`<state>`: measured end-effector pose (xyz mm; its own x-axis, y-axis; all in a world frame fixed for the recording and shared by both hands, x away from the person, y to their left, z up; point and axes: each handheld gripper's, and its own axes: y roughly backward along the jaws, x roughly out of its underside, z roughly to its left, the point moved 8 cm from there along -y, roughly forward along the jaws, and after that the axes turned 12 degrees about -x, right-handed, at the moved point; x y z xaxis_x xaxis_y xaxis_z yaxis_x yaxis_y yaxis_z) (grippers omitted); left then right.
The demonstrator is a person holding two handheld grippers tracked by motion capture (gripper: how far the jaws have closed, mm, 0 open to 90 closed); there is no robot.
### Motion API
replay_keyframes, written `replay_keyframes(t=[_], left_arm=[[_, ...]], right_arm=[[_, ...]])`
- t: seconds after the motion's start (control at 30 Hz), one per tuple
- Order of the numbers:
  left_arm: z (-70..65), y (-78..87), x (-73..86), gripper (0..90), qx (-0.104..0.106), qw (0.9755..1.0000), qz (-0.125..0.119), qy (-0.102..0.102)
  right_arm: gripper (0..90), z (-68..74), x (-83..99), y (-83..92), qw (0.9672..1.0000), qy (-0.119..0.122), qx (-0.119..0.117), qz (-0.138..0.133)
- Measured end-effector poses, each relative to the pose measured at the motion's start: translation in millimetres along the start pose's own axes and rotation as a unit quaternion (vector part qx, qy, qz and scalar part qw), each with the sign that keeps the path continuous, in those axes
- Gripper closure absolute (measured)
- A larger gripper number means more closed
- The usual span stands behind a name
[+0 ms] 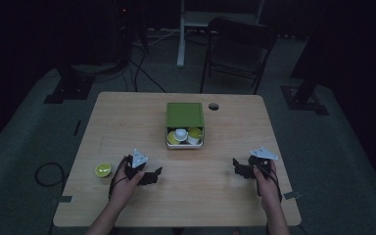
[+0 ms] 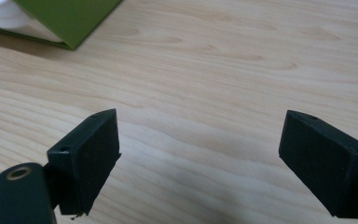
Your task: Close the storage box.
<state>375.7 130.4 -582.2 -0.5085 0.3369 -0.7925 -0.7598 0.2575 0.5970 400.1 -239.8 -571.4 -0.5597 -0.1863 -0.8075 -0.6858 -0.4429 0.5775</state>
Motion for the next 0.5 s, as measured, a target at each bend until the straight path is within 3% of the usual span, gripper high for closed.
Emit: replay_keyframes(t=[0.07, 0.3, 0.5], left_arm=[[-1.1, 2.4, 2.4, 14.6, 0.005, 1.0, 0.0, 0.004], [-2.2, 8.6, 13.6, 14.6, 0.007, 0.9999, 0.013, 0.005], [-3.7, 12.0, 22.0, 14.6, 0.01, 0.9998, 0.019, 0.005]], right_arm=[[11.9, -3.6, 3.4, 2.4, 0.9999, -0.011, 0.006, 0.001], [11.9, -14.5, 14.3, 11.3, 0.9994, -0.004, 0.032, 0.015], [11.9, -19.6, 22.5, 18.8, 0.9985, -0.023, 0.047, 0.015]])
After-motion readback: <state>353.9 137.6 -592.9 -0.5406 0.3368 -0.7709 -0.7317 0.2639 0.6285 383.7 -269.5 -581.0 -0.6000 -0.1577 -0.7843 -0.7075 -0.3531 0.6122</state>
